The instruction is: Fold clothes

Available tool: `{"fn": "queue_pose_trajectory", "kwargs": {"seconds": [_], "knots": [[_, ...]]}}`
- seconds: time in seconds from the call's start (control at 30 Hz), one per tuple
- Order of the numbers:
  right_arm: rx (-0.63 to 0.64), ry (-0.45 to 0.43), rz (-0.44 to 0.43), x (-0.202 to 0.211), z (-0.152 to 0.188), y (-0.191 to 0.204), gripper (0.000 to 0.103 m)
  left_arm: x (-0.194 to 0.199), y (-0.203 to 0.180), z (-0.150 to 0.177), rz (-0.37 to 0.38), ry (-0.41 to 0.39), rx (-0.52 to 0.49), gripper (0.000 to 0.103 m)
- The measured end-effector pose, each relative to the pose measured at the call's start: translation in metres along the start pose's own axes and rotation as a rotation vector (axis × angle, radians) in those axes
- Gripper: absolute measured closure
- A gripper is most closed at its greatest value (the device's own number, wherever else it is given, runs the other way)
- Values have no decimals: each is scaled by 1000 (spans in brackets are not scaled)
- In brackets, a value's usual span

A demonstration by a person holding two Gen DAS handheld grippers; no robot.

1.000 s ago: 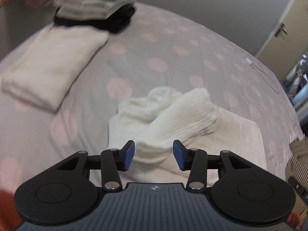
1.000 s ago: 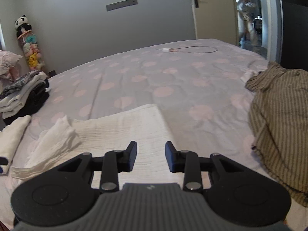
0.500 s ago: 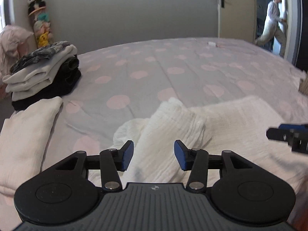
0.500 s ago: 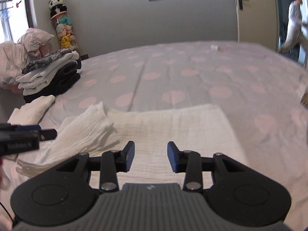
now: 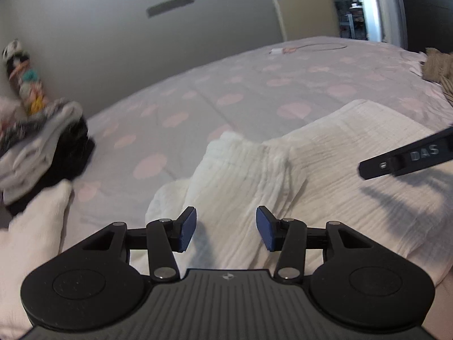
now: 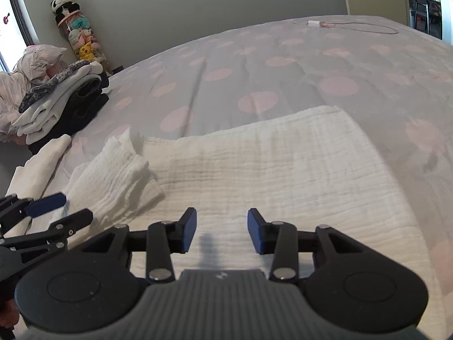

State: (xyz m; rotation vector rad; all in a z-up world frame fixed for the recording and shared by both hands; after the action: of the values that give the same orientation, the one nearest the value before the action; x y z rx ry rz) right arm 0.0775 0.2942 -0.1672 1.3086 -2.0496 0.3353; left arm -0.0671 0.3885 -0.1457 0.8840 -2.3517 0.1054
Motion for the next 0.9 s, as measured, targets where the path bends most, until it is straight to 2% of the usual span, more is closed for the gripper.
{"fn": "queue_pose_trajectory", "kwargs": {"seconds": [0.07, 0.17, 0.23, 0.37, 0.43, 0.47, 0.5, 0.6, 0.73, 0.9], "knots": [[1, 8, -10, -4, 1, 1, 59, -1, -13, 2, 17, -11, -54, 48], [-1, 14, -24, -6, 3, 2, 59, -9, -26, 9, 36, 34, -102, 48], [-6, 11, -30, -6, 3, 2, 59, -17, -28, 16, 16, 68, -121, 48], [-23, 16, -36, -9, 4, 0, 59, -24, -24, 19, -13, 82, -112, 49], [-25, 17, -36, -11, 4, -1, 59, -28, -22, 20, -27, 88, -107, 65], [-24, 16, -36, -10, 3, 0, 59, -30, -22, 21, -34, 92, -105, 80], [-24, 15, -35, -10, 3, 0, 59, -29, -20, 20, -46, 85, -97, 91], [-23, 6, -28, -8, 3, 0, 59, -16, -8, 7, -60, 29, -15, 94], [-24, -11, -17, -1, 2, -1, 59, 4, 25, -19, -57, -52, 186, 95], [-20, -23, -11, 2, 2, 0, 59, -4, 90, -27, -24, -2, 510, 95]]}}
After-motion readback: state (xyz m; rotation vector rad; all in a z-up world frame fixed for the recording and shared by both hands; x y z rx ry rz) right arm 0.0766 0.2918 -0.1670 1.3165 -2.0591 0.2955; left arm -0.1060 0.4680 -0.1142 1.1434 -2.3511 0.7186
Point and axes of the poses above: each gripper's, at about its wrist camera, not at the fingertips, and x roughly against the way its jaws point, y to its left, z to its underside, the point moved 6 cm from there along -x, roughly the way its jaws point, and after that the axes turned 13 degrees about x, right-handed, at the moved point
